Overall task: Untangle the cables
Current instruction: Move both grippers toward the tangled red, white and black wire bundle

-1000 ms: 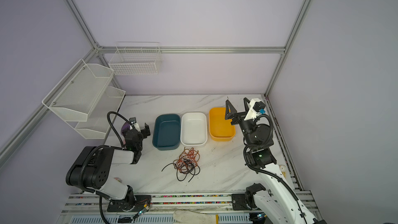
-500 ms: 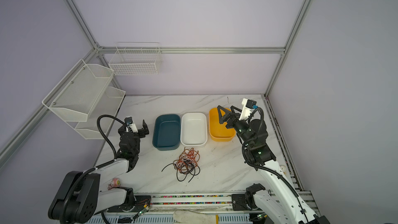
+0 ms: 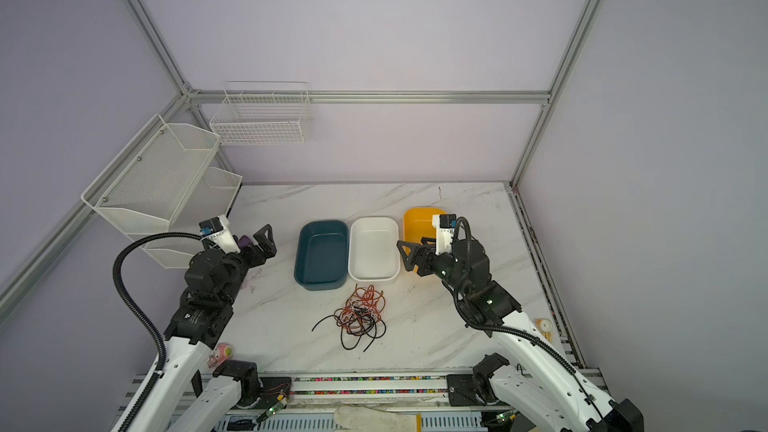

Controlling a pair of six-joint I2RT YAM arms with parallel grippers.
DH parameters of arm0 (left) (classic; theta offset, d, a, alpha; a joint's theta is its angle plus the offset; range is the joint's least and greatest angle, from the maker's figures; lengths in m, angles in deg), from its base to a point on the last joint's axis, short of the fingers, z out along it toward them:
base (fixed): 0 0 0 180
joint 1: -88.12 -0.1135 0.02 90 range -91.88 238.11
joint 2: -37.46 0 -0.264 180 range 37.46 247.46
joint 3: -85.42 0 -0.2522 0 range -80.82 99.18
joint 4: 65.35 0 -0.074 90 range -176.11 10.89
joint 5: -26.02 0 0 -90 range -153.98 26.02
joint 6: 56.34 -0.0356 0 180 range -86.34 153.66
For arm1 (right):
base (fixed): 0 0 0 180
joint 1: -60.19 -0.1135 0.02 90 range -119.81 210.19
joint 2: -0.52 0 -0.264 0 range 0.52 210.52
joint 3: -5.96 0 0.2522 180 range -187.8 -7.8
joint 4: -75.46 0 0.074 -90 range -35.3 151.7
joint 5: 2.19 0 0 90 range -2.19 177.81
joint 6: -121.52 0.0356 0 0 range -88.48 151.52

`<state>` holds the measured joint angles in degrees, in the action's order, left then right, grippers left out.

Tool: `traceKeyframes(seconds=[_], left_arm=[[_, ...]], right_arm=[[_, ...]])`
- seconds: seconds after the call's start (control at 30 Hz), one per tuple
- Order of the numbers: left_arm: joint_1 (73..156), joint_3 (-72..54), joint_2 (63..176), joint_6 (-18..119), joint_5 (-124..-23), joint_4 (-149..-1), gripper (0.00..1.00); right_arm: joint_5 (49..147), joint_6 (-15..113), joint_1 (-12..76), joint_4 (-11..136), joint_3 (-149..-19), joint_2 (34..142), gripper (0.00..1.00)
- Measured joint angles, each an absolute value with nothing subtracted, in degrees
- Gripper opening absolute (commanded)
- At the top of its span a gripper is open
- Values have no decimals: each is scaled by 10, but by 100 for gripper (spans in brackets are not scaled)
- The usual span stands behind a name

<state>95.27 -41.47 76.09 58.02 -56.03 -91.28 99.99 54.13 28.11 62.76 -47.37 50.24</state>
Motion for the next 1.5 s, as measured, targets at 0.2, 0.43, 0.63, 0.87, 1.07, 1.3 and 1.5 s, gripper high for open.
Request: traceKeyframes(seconds=[0.2, 0.43, 0.63, 0.87, 1.07, 1.3, 1.5], left_arm=[[953, -412, 712, 613, -684, -999, 100], [954, -412, 796, 633, -730, -1081, 100], [967, -412, 881, 631, -738, -1151, 100], [1001, -412, 880, 630, -737, -1170, 100], [1056, -412, 862, 630, -703, -1185, 100], [1100, -412, 866, 631, -681, -1198, 100], [1107, -412, 887, 630, -681, -1204, 100]], right_arm=[[947, 557, 161, 616, -451, 537, 73], [846, 586, 4, 606, -446, 616, 64], [778, 614, -89, 601, -470, 729, 57], [735, 630, -134, 619, -498, 804, 48], [703, 630, -134, 609, -522, 834, 40], [674, 611, -134, 605, -531, 833, 38], [671, 604, -134, 608, -533, 856, 38]])
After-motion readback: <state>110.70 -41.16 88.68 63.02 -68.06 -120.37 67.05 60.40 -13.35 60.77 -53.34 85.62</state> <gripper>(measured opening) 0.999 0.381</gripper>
